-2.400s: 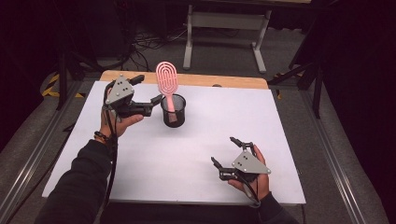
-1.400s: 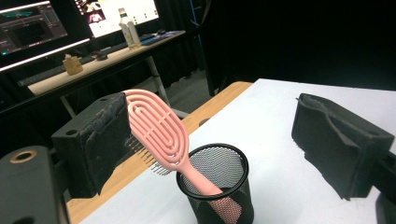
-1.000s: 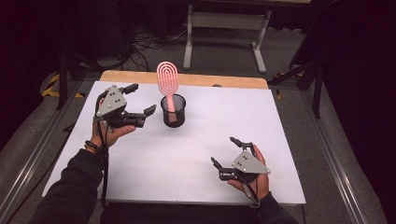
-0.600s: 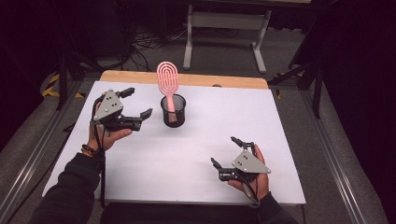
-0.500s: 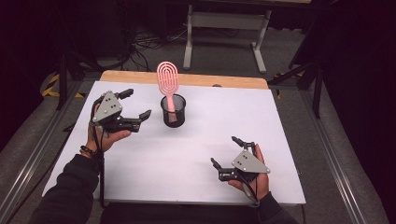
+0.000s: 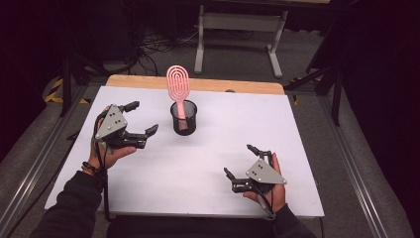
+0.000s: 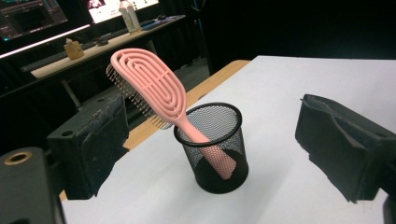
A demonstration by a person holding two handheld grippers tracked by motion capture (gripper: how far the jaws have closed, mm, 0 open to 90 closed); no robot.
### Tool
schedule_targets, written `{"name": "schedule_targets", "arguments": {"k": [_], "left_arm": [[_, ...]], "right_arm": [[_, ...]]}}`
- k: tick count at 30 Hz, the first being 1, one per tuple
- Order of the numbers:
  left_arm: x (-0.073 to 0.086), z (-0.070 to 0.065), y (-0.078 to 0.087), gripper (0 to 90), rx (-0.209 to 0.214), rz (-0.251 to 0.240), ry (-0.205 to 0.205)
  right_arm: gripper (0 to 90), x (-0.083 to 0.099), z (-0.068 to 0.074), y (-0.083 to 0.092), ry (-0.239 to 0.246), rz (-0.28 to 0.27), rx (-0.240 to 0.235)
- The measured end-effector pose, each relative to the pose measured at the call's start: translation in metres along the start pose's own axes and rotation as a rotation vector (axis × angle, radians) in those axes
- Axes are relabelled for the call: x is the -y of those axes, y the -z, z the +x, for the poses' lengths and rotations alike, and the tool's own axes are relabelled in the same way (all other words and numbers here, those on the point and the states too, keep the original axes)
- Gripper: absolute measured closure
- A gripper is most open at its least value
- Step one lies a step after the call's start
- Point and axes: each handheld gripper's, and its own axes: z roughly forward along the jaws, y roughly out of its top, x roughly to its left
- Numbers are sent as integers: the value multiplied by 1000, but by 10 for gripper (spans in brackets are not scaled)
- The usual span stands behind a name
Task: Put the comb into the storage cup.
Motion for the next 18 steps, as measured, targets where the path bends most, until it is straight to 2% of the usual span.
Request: {"name": "schedule_targets", "arguments": {"k": [6,18], "left_arm": [[6,0,3,68,11,7,17],[19,-8,16,35,29,34,1]], "right_arm": [[36,0,0,-1,3,2,0],[37,-4,3,0,13,-8,-12]]}}
